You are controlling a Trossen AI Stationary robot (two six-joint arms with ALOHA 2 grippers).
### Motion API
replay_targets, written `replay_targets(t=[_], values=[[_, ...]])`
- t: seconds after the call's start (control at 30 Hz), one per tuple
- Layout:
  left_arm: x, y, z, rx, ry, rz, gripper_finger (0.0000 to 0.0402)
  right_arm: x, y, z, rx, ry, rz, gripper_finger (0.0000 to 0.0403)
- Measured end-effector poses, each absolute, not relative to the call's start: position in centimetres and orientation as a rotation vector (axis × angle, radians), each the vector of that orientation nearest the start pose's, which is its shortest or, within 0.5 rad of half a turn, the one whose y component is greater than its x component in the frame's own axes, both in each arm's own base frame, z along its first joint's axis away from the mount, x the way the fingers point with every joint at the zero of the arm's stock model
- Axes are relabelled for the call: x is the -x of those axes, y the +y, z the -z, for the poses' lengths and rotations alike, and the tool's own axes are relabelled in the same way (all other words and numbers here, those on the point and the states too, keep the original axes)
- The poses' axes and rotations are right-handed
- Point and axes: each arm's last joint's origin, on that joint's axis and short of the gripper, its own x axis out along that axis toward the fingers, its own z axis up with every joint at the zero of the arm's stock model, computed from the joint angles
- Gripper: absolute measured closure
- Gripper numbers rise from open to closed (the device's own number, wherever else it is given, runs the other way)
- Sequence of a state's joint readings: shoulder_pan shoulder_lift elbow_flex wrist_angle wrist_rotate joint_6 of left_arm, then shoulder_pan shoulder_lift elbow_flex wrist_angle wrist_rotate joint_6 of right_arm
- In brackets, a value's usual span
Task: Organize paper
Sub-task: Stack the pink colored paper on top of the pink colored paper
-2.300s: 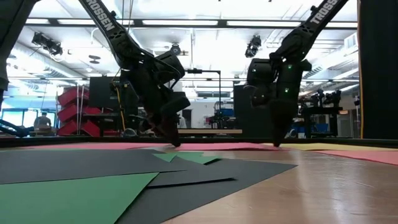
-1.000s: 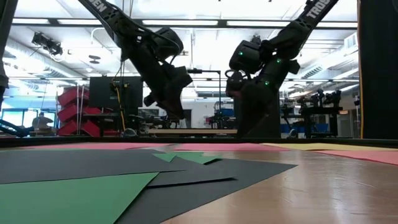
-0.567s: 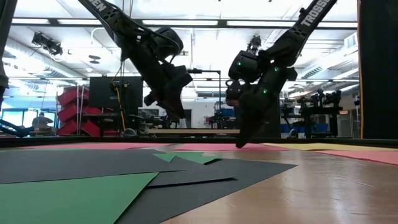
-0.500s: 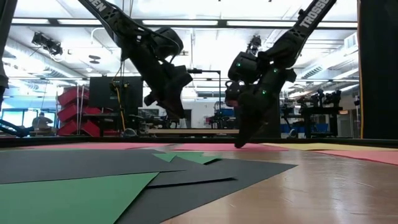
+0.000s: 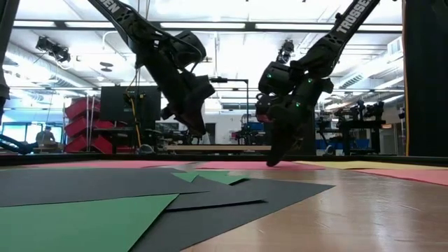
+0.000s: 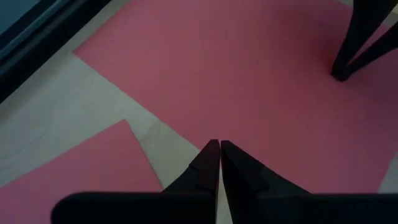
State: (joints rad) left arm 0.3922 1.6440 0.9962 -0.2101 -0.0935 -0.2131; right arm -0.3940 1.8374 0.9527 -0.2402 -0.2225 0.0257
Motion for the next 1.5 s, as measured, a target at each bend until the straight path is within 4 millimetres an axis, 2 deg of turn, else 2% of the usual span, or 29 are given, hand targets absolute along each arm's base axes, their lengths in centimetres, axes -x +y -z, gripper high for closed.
replay_targets(t=[0.8,1.13,1.5], values=[[-30.8,13.0,-19.4,0.326,0.807,-0.545,0.0402,-30.4,-12.7,-11.8,-0.36,1.105,0.181,0.0403],[-30.8,13.0,-19.4,0.328,0.802,-0.546,0.0402,-31.3,-12.7,-12.9,-0.338,1.13,0.182,0.0403],[-30.8,12.9,-19.4,0.331,0.805,-0.542,0.0402,-31.0,-12.5,-13.4,-0.337,1.139,0.184,0.0403]])
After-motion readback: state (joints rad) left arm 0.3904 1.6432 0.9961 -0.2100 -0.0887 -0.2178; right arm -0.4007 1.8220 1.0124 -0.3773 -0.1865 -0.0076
